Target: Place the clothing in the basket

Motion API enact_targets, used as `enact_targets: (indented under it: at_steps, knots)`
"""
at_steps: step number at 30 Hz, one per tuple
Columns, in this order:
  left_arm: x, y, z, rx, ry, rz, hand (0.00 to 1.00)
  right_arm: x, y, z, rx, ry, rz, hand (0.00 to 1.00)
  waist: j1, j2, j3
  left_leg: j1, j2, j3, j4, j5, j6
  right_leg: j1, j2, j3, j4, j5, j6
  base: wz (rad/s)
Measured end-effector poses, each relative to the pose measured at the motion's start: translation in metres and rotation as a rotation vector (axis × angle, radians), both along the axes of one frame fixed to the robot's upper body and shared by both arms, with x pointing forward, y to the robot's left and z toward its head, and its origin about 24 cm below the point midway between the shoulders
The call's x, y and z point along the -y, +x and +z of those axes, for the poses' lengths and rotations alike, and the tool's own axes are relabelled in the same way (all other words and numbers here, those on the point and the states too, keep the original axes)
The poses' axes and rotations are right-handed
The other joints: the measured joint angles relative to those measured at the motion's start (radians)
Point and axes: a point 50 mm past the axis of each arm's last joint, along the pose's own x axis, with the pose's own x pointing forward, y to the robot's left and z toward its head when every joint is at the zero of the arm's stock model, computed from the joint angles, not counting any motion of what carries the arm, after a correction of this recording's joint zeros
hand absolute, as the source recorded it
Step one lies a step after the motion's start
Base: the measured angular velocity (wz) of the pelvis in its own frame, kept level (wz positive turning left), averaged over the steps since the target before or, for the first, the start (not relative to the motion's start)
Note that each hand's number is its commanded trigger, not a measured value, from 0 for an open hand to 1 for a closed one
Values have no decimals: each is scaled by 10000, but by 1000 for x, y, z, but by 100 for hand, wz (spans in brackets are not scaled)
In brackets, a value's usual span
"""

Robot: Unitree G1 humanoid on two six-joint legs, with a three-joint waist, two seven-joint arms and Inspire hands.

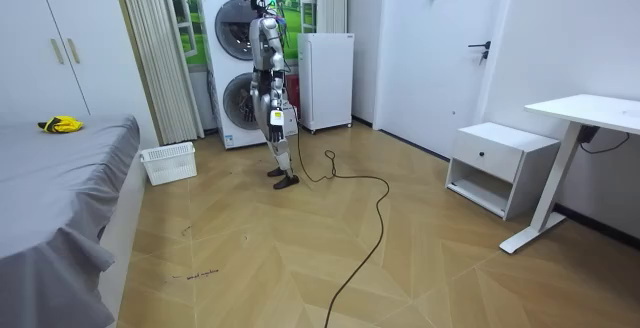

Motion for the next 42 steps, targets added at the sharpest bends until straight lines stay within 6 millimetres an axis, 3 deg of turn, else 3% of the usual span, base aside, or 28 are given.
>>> enact_targets:
  at_steps: [11, 21, 25, 30, 33, 34, 35, 36, 38, 40, 41, 42]
  knots:
    - [0, 2, 0, 41, -20, 17, 0, 0, 2, 0, 45, 96, 86, 0, 16, -44, -19, -17, 3, 1, -19, 0, 0, -32, 9, 67, 1, 0, 0, 0]
    - [1, -2, -1, -144, -304, 262, 0, 0, 1, 0, -63, 140, -147, 0, -2, -62, -28, -51, 6, -27, 28, -5, 3, -34, -8, -161, 9, -1, 0, 1]
    - [1, 2, -1, 46, -473, 359, 0, 1, 2, 0, -22, 115, -223, 0, 30, -1, -40, -445, 170, 20, 774, -351, -24, -218, 92, -171, 210, -11, -15, -2]
    - [-4, 5, 1, 237, -465, 698, 0, 0, 5, 1, 73, 75, -145, 0, 67, -2, -31, -950, 399, 40, 2050, -950, -176, -502, 196, -265, 867, -515, -194, -2]
    - [-8, 7, 1, 377, -453, 1127, 0, 0, 5, 1, 140, 99, -260, 0, 24, -10, -38, -1768, 579, 519, 3635, -1009, -298, -539, 227, -255, 891, -817, -408, 25]
    - [-12, 8, 3, 432, -322, 1116, 0, 0, 6, 1, 162, 110, -312, 0, -24, -89, 4, -2609, 790, 811, 5168, -773, -436, -474, 245, -247, 937, -876, -511, 34]
    - [-14, 6, 3, 437, -258, 1131, 0, 2, 4, 1, 115, 60, -341, 0, -13, -91, 23, -3253, 833, 757, 5774, -762, -419, -349, 175, -122, 1038, -1017, -573, 32]
    - [-13, 4, 3, 412, -299, 1204, 0, 3, 4, 1, 118, 16, -382, 0, -29, -92, 23, -3506, 778, 715, 5511, -755, -425, -308, 138, -104, 1079, -1096, -562, 19]
    - [-10, -3, 2, 264, -373, 1376, 0, 4, 2, 1, 64, -32, -648, 0, 54, -119, 32, -4266, 611, 714, 3935, -395, -662, -263, 25, 96, 1155, -1333, -522, 1]
    - [-9, -17, 1, -74, -322, 1491, 0, 3, -4, 0, -101, -15, -650, 0, 318, -129, 30, -4836, 683, 748, 1722, 1036, -766, -53, -110, 425, 1221, -1664, -433, -42]
    - [-8, -20, 1, -154, -331, 1523, 0, 4, -5, 0, -190, -39, -640, 0, 394, -127, 29, -4875, 707, 745, 1372, 1399, -750, 19, -161, 509, 1209, -1745, -397, -56]
    - [-5, -24, 1, -268, -389, 1547, 0, 5, -7, 0, -281, -91, -656, 0, 434, -130, 38, -4979, 706, 766, 1096, 2067, -663, 161, -268, 701, 1179, -1940, -291, -45]
